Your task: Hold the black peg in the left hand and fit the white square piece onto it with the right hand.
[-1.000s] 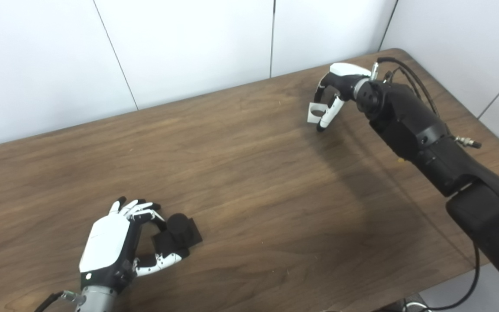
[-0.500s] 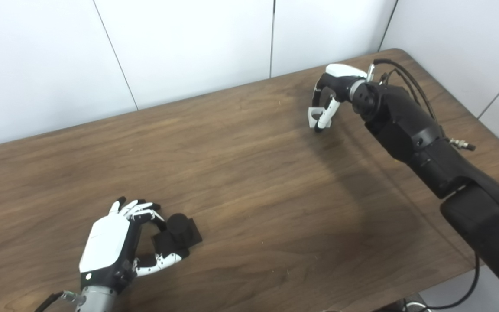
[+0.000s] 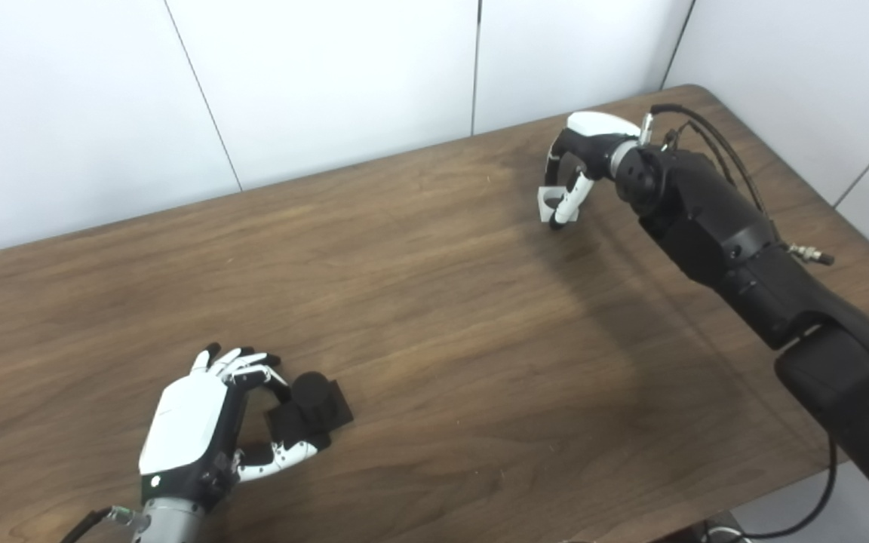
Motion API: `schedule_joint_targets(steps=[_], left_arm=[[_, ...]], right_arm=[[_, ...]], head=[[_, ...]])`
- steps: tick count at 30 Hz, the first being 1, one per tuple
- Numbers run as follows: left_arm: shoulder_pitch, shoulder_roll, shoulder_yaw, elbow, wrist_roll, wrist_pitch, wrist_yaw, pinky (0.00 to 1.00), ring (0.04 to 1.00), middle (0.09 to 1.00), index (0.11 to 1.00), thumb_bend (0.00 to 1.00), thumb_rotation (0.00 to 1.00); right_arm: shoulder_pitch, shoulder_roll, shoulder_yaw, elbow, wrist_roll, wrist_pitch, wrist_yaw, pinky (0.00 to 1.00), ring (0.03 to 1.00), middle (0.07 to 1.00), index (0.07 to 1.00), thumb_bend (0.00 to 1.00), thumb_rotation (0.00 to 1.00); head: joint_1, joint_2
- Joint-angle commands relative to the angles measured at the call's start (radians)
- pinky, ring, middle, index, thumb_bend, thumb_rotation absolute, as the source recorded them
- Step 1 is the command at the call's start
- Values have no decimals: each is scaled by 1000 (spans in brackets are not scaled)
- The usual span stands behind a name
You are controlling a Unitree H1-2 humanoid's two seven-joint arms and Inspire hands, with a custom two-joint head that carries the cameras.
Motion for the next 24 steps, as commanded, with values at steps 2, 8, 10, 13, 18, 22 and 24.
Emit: schedule_joint_targets(steps=[2,8,10,13,18,22,24], left_arm=[[20,3,-10,2,18,6,-14,1000,889,773,486,522,51],[22,-6,-20,17,26,-4,2,1000,892,775,486,522,51],[22,-9,-25,23,33,-5,5,1000,892,778,486,522,52],[23,-17,-33,27,44,2,8,1000,897,783,487,522,52],[25,-34,-46,30,62,20,8,1000,904,787,487,522,53],[24,-48,-58,38,73,27,16,1000,907,789,487,522,53],[23,-54,-66,40,84,35,17,1000,911,790,487,522,54]], right_arm=[[-21,-37,-8,-68,-6,-52,-26,983,954,821,484,524,129],[2,-40,-16,-210,-1,-65,22,1000,974,799,484,523,128],[5,-36,-18,-246,-3,-63,35,1000,985,807,485,523,129],[7,-40,-14,-294,-1,-108,42,1000,980,797,485,523,129],[6,-41,0,-391,-3,-148,93,1000,966,792,485,524,131],[9,-35,8,-470,9,-188,140,997,940,780,484,524,132],[6,-22,17,-518,10,-191,177,998,947,784,484,524,134]], head=[[11,-1],[72,-14],[99,-20],[133,-27],[192,-35],[245,-39],[268,-39]])
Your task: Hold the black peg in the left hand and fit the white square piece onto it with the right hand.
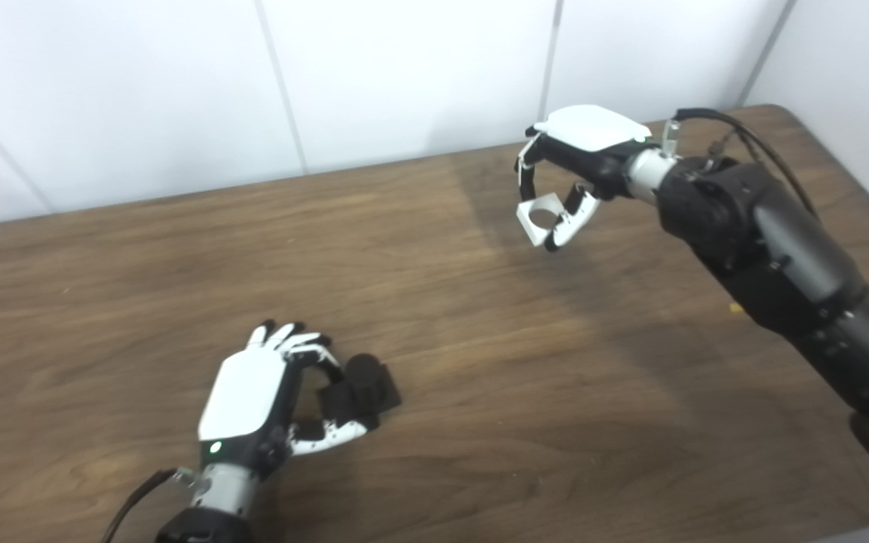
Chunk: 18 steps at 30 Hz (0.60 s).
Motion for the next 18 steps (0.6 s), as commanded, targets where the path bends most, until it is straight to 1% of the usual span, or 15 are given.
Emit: schedule_joint_targets(steps=[1,7,12,15,18], left_arm=[[16,-8,-31,30,33,4,-23,1000,913,792,487,522,54],[9,-32,-50,45,56,19,-15,1000,921,794,487,522,54],[1,-49,-62,63,74,27,-10,1000,927,798,487,521,56],[-6,-54,-72,76,83,28,-1,1000,923,797,487,521,56],[-12,-54,-81,94,84,25,23,1000,921,794,487,521,56]], right_arm=[[-38,-6,-5,-73,3,-18,23,994,945,781,484,524,134],[-45,43,5,-168,18,-30,82,999,948,786,483,524,135],[-49,81,10,-209,30,-52,105,997,943,788,483,524,135],[-53,107,20,-231,31,-56,128,1000,945,788,483,524,134],[-49,135,28,-244,28,-58,138,1000,939,791,483,525,135]], head=[[29,1],[93,2],[134,4],[150,5],[154,6]])
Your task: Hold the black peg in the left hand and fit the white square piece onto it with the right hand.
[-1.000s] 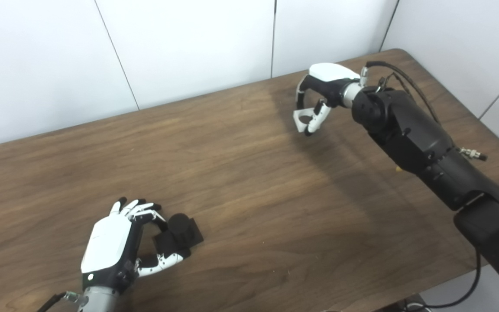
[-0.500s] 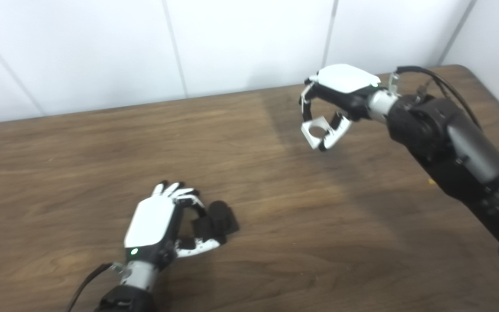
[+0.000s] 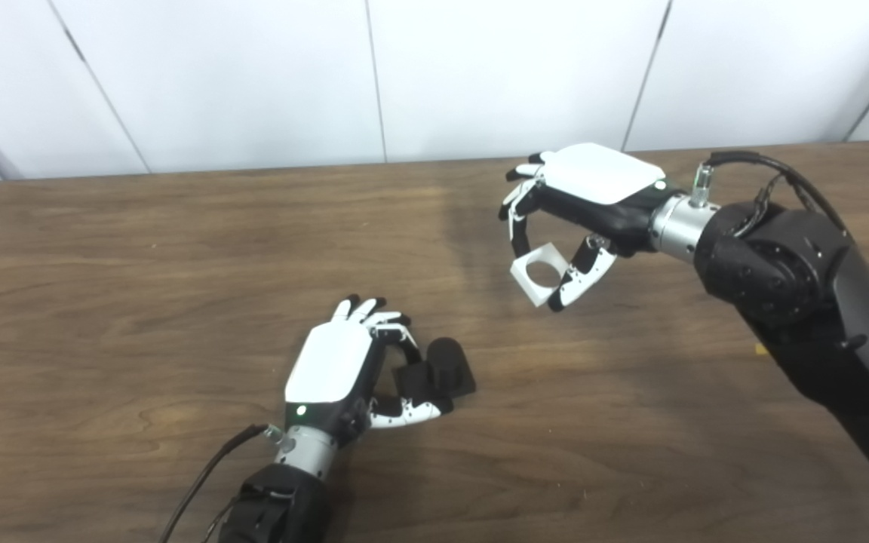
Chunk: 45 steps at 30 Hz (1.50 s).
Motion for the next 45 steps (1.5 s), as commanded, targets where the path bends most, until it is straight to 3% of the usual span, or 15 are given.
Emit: schedule_joint_targets(steps=[1,7,24,45], left_arm=[[4,-2,-29,53,25,-7,-18,1000,918,793,487,522,56],[-1,-5,-38,55,24,4,-11,1000,913,792,487,522,55],[-12,-1,-42,52,25,18,-17,1000,917,798,487,522,56],[-11,-2,-38,38,17,26,-30,1000,922,795,486,522,55]], right_arm=[[-42,17,-5,-49,0,-14,-2,1000,935,790,483,525,135],[-36,62,15,-68,9,-39,-1,985,932,774,482,525,134],[-19,140,91,-55,-28,-28,39,1000,932,772,483,524,135],[12,156,98,-23,-59,-47,34,1000,947,779,484,524,134]], head=[[3,2],[1,9],[-26,24],[-31,33]])
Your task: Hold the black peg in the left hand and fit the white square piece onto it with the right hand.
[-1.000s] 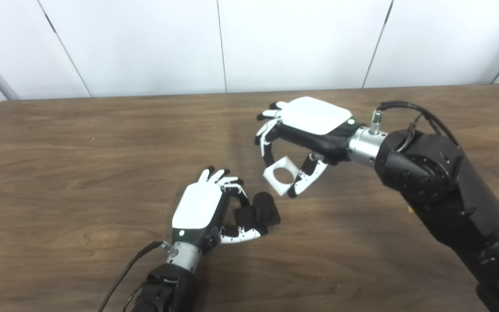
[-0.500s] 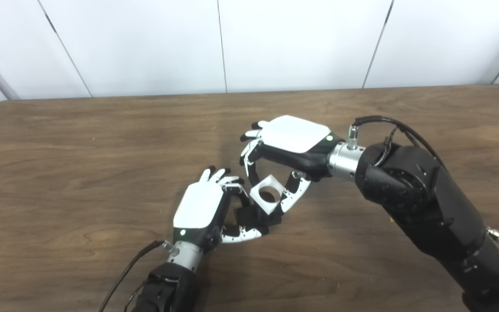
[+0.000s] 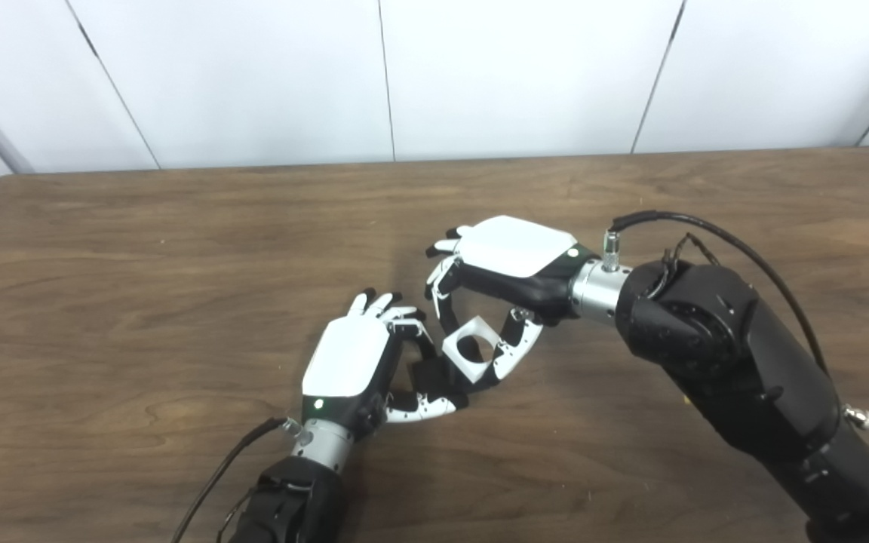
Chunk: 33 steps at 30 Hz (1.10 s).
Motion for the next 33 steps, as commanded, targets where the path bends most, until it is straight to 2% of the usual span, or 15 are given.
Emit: schedule_joint_targets(steps=[1,9,33], left_arm=[[8,4,-17,21,12,10,-50,1000,923,795,487,522,55],[10,3,-19,18,12,10,-53,1000,923,797,487,522,54],[13,2,-21,14,10,8,-52,1000,921,798,487,522,54]], right_arm=[[-30,8,-12,-6,-7,-26,-29,1000,948,780,484,524,134],[-31,20,-17,10,-12,-48,-43,1000,950,776,483,525,135],[-31,40,-13,46,-31,-43,-43,1000,944,780,484,524,135]], head=[[0,1],[1,-1],[7,0]])
